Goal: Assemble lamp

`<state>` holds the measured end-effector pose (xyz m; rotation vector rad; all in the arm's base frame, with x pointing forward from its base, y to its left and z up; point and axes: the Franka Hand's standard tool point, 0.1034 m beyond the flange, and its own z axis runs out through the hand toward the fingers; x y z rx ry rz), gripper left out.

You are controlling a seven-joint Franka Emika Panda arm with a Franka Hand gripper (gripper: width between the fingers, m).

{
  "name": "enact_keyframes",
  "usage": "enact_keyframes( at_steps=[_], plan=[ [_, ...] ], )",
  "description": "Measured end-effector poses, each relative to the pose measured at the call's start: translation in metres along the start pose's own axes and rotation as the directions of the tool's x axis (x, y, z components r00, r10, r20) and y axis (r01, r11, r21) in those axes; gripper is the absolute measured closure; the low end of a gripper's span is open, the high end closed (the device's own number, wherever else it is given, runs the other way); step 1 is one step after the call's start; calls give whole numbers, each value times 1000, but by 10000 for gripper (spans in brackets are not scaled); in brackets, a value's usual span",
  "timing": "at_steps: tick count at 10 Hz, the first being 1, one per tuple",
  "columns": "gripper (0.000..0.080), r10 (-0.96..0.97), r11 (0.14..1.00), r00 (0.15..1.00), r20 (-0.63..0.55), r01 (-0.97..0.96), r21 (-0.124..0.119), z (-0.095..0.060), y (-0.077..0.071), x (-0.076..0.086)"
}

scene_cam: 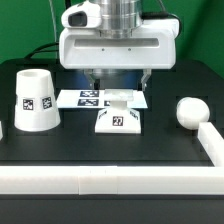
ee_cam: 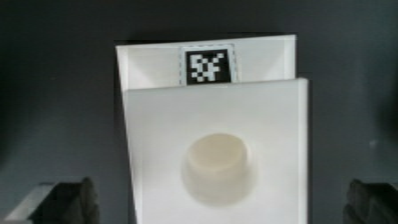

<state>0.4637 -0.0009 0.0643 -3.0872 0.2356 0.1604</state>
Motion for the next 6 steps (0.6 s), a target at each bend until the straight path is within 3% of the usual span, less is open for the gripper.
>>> enact_keyframes(
  at_steps=[3,6],
  plan=[
    [100,-19,1000,1000,2,19,2,17,-2,0],
    [100,-44,999,999,6,44,1,19,-2,-1]
  ],
)
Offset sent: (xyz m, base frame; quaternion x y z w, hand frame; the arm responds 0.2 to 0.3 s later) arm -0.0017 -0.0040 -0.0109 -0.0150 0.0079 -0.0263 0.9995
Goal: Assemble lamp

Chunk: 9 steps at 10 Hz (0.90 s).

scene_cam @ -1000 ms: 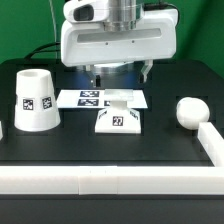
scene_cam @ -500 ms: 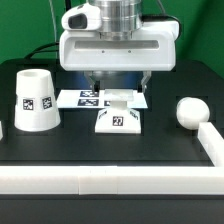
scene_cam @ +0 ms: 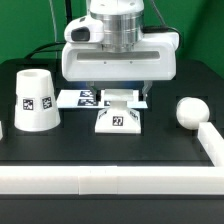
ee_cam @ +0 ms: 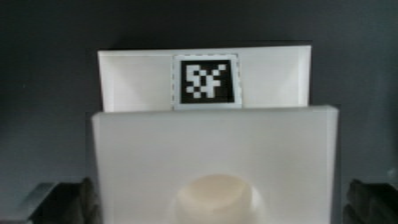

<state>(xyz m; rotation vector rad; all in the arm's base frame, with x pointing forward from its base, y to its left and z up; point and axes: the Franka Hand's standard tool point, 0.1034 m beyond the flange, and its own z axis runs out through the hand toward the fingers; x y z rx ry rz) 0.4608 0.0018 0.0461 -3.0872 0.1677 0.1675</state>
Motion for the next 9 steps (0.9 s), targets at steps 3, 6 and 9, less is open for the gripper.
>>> enact_keyframes(
  at_steps=[3,6,9],
  plan=[
    [241,-11,1000,1000,-1,11,0,-1,0,0],
    [267,-12,1000,1000,-1,12,0,-1,0,0],
    [267,-13,1000,1000,-1,13,0,-1,0,0]
  ],
)
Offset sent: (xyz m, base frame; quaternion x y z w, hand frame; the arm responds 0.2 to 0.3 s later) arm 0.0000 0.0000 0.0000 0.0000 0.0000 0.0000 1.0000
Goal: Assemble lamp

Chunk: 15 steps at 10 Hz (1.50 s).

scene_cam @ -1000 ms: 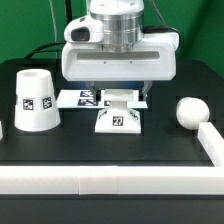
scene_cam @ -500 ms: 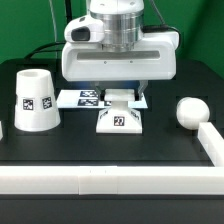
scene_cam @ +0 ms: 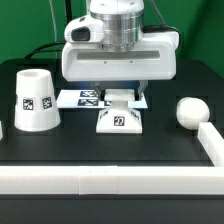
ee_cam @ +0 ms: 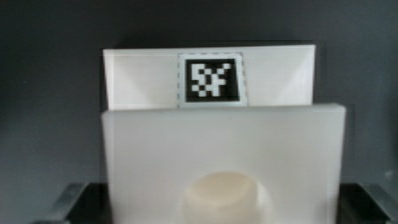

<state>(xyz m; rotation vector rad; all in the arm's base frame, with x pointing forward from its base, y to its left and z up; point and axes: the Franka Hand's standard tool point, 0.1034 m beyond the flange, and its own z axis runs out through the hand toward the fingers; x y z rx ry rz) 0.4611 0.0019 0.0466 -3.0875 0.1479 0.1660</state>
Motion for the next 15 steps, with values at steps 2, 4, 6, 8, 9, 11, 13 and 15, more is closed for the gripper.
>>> enact_keyframes(
  at_steps=[2,4,6,8,9,11,13,15],
  plan=[
    [265,-11,1000,1000,3,11,7,-1,-13,9],
    [265,-29,999,999,-22,30,17,-3,-35,33],
    [265,-52,998,998,-39,53,23,-6,-52,59],
    [265,-68,997,995,-75,70,30,-9,-68,90],
    [265,-68,997,994,-85,71,33,-10,-75,103],
    [265,-74,996,992,-102,79,40,-13,-87,128],
    [265,-82,995,991,-106,87,43,-14,-96,142],
    [265,-85,995,990,-111,91,46,-16,-100,152]
  ],
)
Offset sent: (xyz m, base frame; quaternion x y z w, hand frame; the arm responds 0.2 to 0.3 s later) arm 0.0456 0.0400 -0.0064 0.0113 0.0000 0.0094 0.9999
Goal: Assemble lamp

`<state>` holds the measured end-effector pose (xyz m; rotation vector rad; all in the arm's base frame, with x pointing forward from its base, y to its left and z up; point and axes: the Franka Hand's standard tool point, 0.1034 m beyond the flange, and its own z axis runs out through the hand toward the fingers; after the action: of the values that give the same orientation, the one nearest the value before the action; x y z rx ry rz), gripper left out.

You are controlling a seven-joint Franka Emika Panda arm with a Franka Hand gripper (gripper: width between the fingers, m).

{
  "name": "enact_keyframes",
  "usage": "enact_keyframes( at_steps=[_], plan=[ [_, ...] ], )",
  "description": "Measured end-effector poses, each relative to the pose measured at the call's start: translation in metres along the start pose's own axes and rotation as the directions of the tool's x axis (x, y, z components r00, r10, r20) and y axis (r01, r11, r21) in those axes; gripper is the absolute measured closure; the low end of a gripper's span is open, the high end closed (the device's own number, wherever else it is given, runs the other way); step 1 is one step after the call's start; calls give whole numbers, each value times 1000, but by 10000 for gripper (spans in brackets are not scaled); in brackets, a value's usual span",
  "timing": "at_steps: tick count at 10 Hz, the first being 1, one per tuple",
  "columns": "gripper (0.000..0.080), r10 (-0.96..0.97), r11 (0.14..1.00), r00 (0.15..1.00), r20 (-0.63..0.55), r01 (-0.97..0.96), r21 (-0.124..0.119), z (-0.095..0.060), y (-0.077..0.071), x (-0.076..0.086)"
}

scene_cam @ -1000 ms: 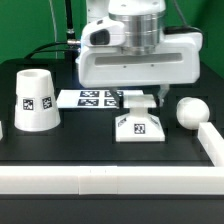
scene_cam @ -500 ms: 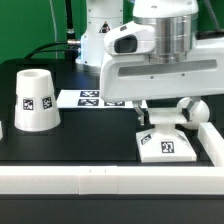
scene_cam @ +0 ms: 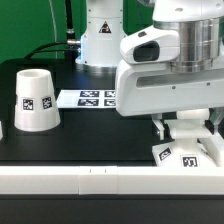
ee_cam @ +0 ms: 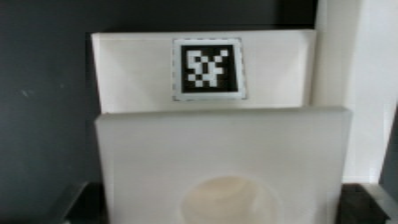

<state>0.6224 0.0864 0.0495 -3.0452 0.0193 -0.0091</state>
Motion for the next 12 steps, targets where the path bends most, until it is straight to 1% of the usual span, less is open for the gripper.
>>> enact_keyframes(
  at_steps=[2,3,6,7,8,9,11,12],
  plan=[
    [265,1,1000,1000,5,-1,1,0,-1,4],
    [265,9,1000,1000,4,-9,2,0,-1,10],
    [264,8,1000,1000,1,-8,2,0,-1,11],
    [174,8,1000,1000,1,-8,2,0,-1,11],
    [122,8,1000,1000,1,-8,2,0,-1,11],
    [106,8,1000,1000,1,-8,2,0,-1,11],
    [101,6,1000,1000,-2,-6,2,-1,0,11],
    [101,5,1000,1000,-14,-5,0,-6,3,3]
  ],
)
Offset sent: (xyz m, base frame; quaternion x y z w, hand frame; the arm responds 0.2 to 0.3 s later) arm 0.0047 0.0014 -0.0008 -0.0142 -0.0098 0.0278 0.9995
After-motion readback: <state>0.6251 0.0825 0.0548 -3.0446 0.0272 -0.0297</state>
